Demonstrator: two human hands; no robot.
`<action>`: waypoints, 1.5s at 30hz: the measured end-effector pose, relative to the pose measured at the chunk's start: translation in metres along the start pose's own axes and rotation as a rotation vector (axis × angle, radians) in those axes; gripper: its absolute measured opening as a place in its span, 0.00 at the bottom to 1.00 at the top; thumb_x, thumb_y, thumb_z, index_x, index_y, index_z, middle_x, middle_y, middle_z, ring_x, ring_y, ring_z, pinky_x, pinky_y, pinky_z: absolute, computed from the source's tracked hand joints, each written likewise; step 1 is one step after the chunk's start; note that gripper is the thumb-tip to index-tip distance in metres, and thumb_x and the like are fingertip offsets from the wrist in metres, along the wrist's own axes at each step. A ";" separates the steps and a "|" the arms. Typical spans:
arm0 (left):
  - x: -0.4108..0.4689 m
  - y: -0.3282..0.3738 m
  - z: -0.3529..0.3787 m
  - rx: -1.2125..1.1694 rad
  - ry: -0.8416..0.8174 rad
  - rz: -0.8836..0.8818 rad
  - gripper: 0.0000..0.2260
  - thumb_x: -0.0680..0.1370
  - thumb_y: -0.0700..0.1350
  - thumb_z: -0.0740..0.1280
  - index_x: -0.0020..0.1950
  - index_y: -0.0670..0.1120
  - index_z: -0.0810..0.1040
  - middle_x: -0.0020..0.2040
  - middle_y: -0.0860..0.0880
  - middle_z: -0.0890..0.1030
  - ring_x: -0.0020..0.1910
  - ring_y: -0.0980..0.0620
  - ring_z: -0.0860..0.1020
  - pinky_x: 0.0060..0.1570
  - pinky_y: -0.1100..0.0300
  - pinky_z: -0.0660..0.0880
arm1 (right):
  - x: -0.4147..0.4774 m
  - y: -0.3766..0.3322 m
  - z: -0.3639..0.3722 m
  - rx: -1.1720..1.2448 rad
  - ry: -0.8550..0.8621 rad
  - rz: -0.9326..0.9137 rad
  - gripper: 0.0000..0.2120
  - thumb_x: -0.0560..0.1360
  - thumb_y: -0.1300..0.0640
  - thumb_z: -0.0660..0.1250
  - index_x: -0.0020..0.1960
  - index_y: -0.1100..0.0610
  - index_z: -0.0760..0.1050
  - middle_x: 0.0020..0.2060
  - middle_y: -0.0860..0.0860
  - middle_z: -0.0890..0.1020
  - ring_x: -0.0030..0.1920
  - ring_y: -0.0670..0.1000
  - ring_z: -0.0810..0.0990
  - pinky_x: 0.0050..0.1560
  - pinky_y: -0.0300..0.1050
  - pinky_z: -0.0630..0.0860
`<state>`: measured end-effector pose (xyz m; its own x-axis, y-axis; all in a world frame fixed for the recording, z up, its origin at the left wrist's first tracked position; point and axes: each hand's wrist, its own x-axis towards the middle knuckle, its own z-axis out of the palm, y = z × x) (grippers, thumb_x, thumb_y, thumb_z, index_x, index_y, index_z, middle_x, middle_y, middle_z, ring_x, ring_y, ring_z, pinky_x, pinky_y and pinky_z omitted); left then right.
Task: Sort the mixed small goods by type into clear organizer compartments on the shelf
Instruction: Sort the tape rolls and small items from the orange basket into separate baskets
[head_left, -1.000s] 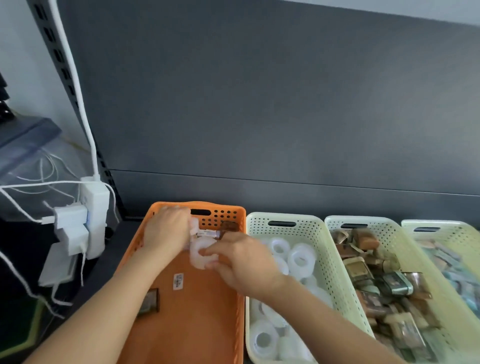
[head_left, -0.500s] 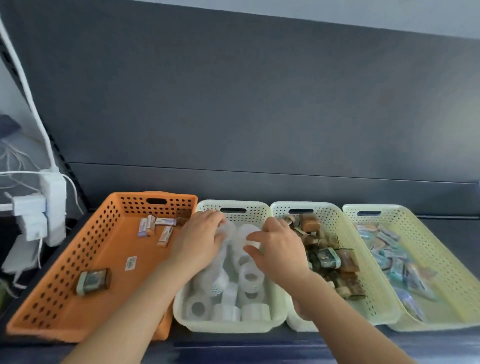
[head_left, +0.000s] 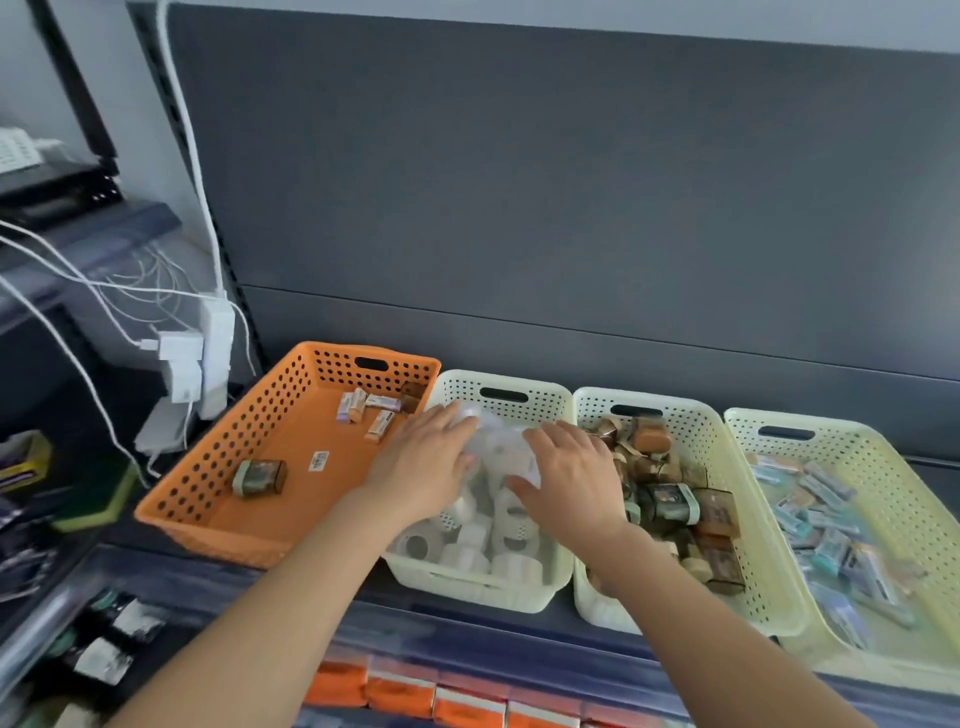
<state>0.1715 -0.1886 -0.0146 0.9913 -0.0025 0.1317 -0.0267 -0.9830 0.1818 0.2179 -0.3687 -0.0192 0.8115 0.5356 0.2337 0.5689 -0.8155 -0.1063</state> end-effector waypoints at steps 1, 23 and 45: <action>-0.004 -0.003 -0.003 -0.033 0.033 0.000 0.19 0.81 0.50 0.57 0.73 0.51 0.65 0.75 0.50 0.64 0.73 0.49 0.61 0.70 0.52 0.59 | 0.001 -0.003 0.000 0.001 -0.007 -0.003 0.25 0.75 0.40 0.62 0.66 0.53 0.68 0.64 0.50 0.74 0.68 0.53 0.68 0.66 0.49 0.64; -0.028 -0.180 -0.017 0.278 -0.368 -0.206 0.13 0.75 0.32 0.59 0.52 0.44 0.79 0.53 0.46 0.77 0.52 0.45 0.76 0.51 0.52 0.75 | 0.159 -0.140 0.054 -0.373 -0.246 -0.111 0.13 0.77 0.55 0.57 0.59 0.50 0.73 0.57 0.51 0.78 0.61 0.55 0.71 0.64 0.50 0.61; 0.046 -0.107 -0.041 -0.615 0.193 -0.083 0.19 0.80 0.45 0.63 0.71 0.52 0.70 0.63 0.52 0.74 0.63 0.54 0.70 0.55 0.69 0.60 | 0.107 -0.087 0.008 0.443 0.305 0.228 0.15 0.74 0.56 0.67 0.61 0.54 0.73 0.48 0.50 0.73 0.40 0.51 0.74 0.43 0.47 0.73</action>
<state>0.2145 -0.0759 0.0120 0.9539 0.1581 0.2552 -0.0767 -0.6936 0.7163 0.2562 -0.2382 0.0078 0.8822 0.2160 0.4184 0.4392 -0.6980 -0.5656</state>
